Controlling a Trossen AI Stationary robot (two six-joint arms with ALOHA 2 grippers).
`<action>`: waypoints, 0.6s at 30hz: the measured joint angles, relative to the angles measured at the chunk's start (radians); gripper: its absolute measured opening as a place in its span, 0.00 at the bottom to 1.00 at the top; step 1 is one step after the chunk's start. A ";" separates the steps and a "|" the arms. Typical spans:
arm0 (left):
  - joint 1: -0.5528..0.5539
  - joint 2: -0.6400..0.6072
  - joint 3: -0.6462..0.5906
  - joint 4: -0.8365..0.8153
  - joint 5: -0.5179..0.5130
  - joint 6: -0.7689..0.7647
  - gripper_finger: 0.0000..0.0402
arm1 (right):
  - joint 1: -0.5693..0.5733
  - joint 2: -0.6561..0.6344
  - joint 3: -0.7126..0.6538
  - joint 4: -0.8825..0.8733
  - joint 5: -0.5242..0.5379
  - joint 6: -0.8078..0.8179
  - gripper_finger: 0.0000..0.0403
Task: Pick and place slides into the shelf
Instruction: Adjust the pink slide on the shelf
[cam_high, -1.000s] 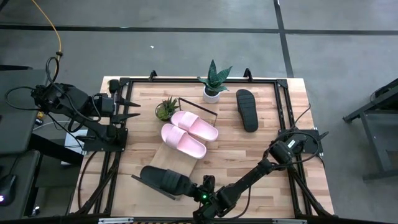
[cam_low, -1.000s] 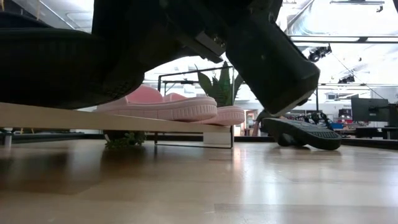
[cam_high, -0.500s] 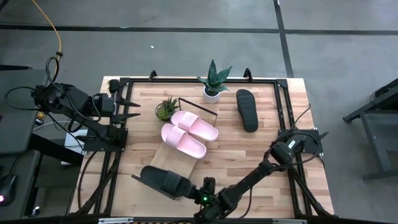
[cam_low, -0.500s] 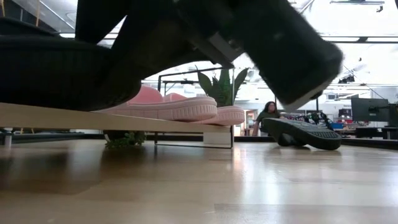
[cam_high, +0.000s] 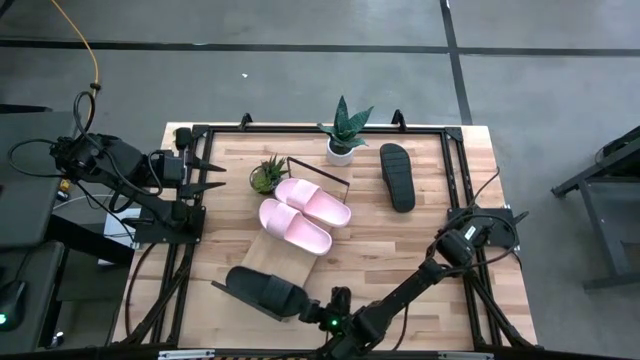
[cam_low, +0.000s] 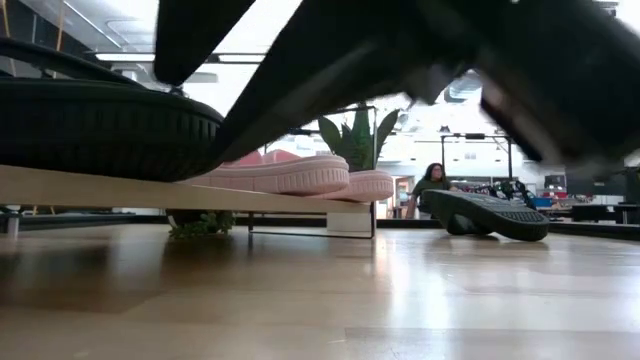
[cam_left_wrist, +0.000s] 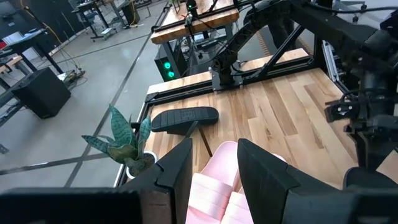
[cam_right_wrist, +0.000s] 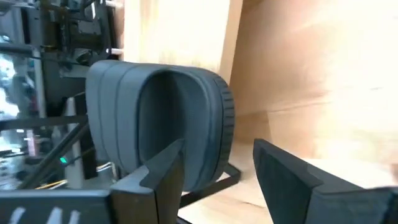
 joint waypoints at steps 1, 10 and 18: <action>0.000 0.000 0.000 0.000 0.000 0.000 0.29 | 0.002 0.000 0.021 -0.042 -0.004 0.000 0.44; 0.000 0.000 0.000 0.000 0.000 0.000 0.29 | -0.001 -0.001 0.322 -0.605 0.069 -0.070 0.44; 0.000 0.003 0.000 0.000 0.000 0.000 0.29 | -0.085 -0.090 0.320 -0.641 -0.117 -0.412 0.34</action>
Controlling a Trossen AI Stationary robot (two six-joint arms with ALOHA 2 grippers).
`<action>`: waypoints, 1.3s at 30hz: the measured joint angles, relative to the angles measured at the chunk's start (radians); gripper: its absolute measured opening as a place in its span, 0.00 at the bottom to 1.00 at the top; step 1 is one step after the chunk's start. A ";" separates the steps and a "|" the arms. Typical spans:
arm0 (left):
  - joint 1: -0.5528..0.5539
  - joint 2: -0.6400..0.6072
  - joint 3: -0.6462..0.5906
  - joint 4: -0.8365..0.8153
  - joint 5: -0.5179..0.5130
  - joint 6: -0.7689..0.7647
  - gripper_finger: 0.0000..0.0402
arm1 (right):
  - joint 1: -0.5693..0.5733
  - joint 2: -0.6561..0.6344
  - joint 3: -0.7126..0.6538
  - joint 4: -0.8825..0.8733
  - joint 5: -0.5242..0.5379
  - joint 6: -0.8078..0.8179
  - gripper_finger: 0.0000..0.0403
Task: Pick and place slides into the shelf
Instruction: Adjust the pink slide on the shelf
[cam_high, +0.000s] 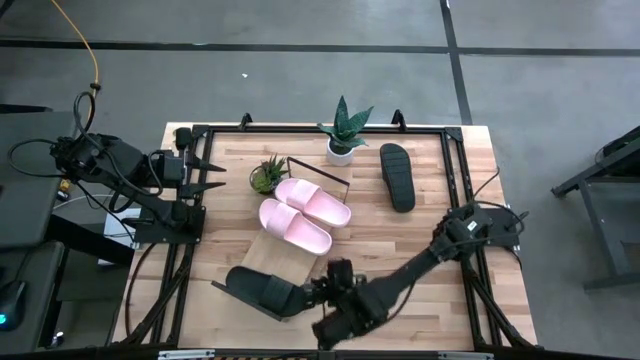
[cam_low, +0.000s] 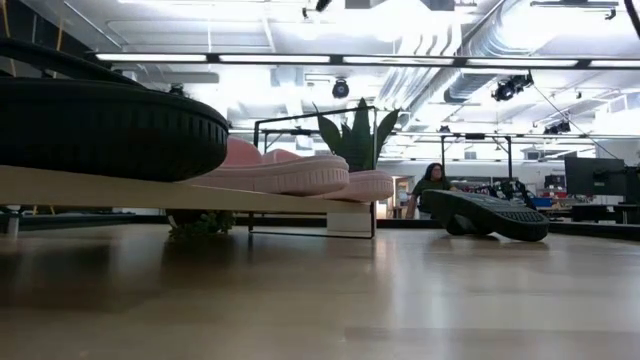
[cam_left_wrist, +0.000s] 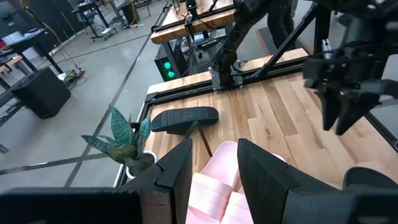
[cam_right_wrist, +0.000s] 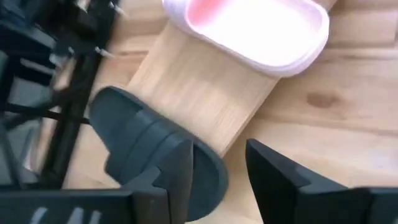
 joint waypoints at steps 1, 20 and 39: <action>0.000 0.003 0.000 0.000 0.000 0.000 0.29 | -0.012 -0.011 -0.001 -0.009 -0.016 -0.026 0.32; 0.000 0.041 -0.001 -0.091 0.018 -0.104 0.29 | -0.254 -0.132 -0.009 0.132 -0.318 -0.685 0.12; 0.000 0.043 0.000 -0.103 0.018 -0.107 0.29 | -0.455 -0.035 -0.010 0.401 -0.777 -1.031 0.00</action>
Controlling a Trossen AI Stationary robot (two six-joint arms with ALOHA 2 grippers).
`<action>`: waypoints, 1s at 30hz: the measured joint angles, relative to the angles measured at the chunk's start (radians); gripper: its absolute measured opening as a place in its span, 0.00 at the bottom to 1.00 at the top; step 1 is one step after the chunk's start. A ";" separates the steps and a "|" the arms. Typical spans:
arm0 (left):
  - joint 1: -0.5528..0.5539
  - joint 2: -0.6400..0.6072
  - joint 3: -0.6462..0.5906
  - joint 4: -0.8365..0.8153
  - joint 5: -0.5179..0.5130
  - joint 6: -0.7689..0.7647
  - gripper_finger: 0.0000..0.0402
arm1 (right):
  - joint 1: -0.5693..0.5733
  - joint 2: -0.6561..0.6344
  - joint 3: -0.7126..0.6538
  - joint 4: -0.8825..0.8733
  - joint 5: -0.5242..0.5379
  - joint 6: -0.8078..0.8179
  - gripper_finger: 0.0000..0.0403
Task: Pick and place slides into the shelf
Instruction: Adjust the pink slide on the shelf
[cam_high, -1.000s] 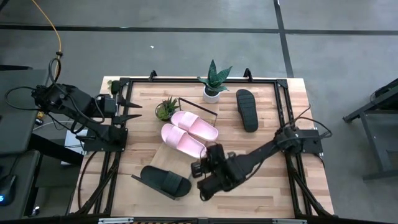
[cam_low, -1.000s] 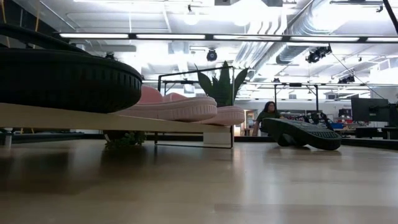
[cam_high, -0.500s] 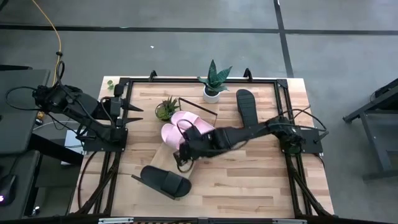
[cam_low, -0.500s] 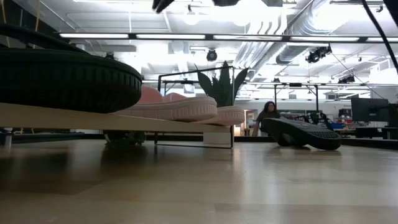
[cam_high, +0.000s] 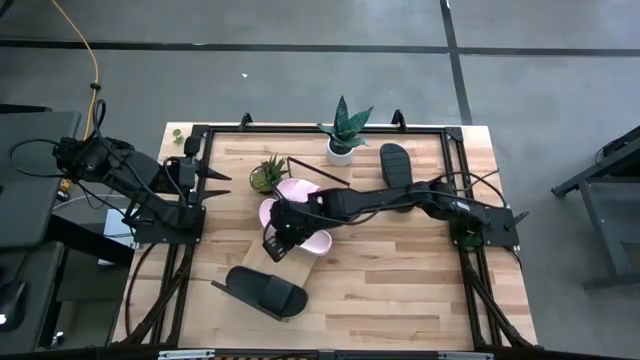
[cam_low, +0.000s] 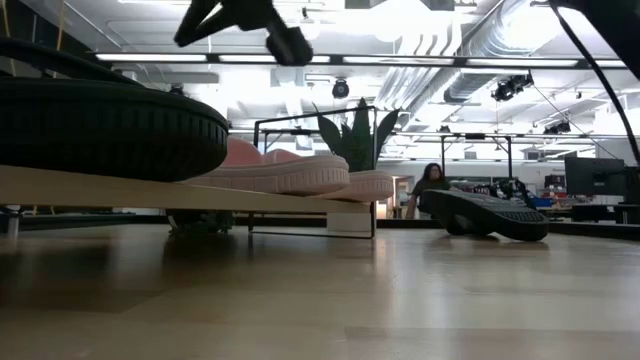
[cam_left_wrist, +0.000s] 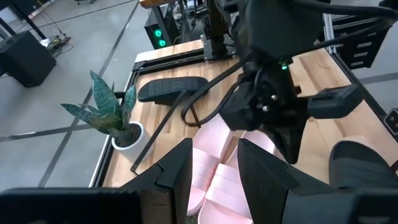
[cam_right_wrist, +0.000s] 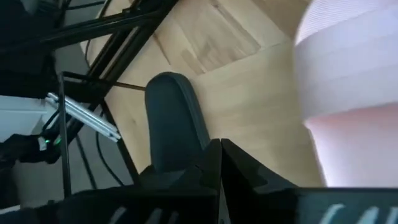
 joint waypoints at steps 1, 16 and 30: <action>0.000 0.000 0.000 0.000 0.000 0.000 0.29 | -0.004 0.005 0.000 0.018 -0.008 -0.003 0.00; 0.000 0.000 0.000 -0.029 0.000 -0.031 0.29 | -0.010 0.103 0.000 0.070 -0.033 -0.024 0.00; 0.000 0.000 0.000 -0.038 0.000 -0.050 0.29 | -0.020 0.115 0.001 0.045 0.076 -0.027 0.00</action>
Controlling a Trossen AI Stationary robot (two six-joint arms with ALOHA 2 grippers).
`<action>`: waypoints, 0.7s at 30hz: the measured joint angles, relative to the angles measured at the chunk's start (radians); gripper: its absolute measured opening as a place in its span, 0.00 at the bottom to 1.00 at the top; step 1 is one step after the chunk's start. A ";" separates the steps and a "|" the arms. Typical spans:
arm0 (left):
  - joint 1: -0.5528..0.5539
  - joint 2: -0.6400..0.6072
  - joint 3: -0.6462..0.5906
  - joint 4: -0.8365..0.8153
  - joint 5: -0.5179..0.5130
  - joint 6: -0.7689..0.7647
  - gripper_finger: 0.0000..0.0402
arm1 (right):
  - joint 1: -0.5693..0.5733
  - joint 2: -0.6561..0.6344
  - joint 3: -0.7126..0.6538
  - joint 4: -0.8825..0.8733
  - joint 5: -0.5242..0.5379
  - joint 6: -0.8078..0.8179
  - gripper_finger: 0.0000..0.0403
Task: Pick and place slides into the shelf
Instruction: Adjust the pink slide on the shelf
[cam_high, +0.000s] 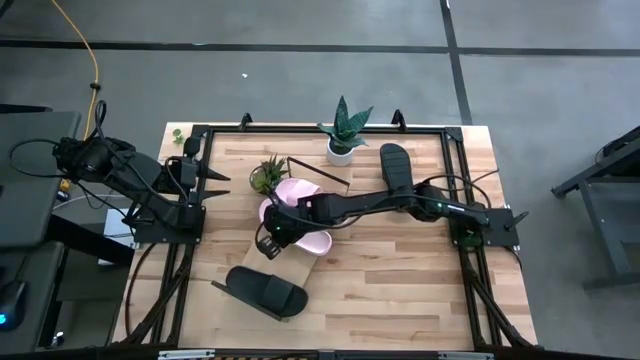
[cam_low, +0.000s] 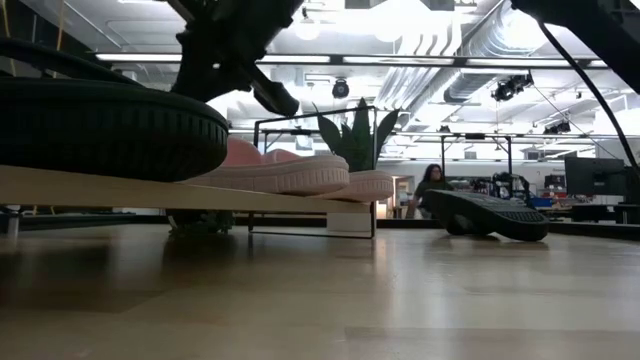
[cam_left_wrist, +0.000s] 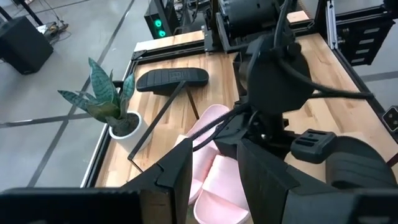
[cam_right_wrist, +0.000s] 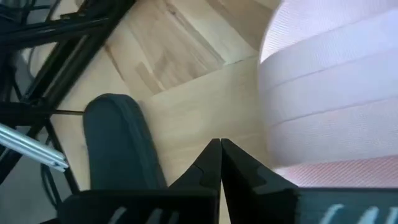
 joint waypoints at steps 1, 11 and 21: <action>0.000 0.000 0.000 -0.001 0.000 0.000 0.29 | 0.000 0.003 0.000 -0.008 -0.001 0.000 0.00; 0.000 0.000 0.000 -0.008 0.000 -0.001 0.29 | 0.003 0.030 -0.001 -0.058 0.021 0.050 0.00; 0.000 0.000 0.000 -0.009 0.000 -0.001 0.29 | 0.010 0.029 0.001 -0.108 0.108 0.086 0.00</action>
